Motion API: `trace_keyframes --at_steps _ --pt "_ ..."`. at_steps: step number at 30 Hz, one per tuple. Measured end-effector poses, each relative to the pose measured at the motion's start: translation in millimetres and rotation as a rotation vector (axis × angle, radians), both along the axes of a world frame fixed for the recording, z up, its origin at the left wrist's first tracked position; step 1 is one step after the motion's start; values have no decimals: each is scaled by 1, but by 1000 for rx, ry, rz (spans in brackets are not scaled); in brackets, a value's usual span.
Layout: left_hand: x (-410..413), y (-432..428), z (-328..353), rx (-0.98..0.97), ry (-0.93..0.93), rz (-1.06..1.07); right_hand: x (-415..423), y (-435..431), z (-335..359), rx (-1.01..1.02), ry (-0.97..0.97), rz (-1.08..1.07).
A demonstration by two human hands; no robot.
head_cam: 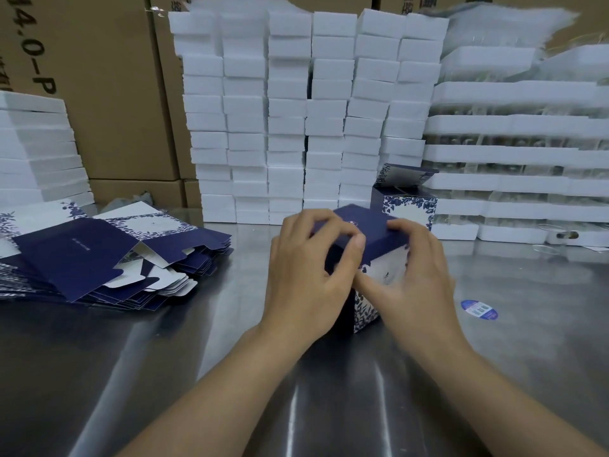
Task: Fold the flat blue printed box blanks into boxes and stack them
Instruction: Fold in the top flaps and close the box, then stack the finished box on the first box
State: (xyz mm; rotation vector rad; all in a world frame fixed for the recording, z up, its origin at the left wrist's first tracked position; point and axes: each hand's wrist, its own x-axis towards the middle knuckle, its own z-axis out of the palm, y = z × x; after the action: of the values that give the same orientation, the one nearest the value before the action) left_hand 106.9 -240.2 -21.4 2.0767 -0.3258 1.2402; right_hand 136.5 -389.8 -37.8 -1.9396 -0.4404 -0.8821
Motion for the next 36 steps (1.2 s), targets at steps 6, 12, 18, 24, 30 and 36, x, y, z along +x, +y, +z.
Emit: trace_keyframes --at_steps 6,12,18,24,30,36 --pt "3 0 -13 -164 160 -208 9 -13 -16 -38 182 172" --pt "6 3 -20 -409 141 -77 48 -12 49 64 102 25" --pt "11 -1 -27 -332 190 -58 131 -13 201 212 -4 -196" --pt "11 -1 -29 -255 218 -44 181 -10 172 106 331 -328" --pt "11 -5 -29 -223 221 -28 196 0 121 -6 402 -385" --pt "11 -5 -29 -210 249 -34 204 6 118 -27 386 -476"
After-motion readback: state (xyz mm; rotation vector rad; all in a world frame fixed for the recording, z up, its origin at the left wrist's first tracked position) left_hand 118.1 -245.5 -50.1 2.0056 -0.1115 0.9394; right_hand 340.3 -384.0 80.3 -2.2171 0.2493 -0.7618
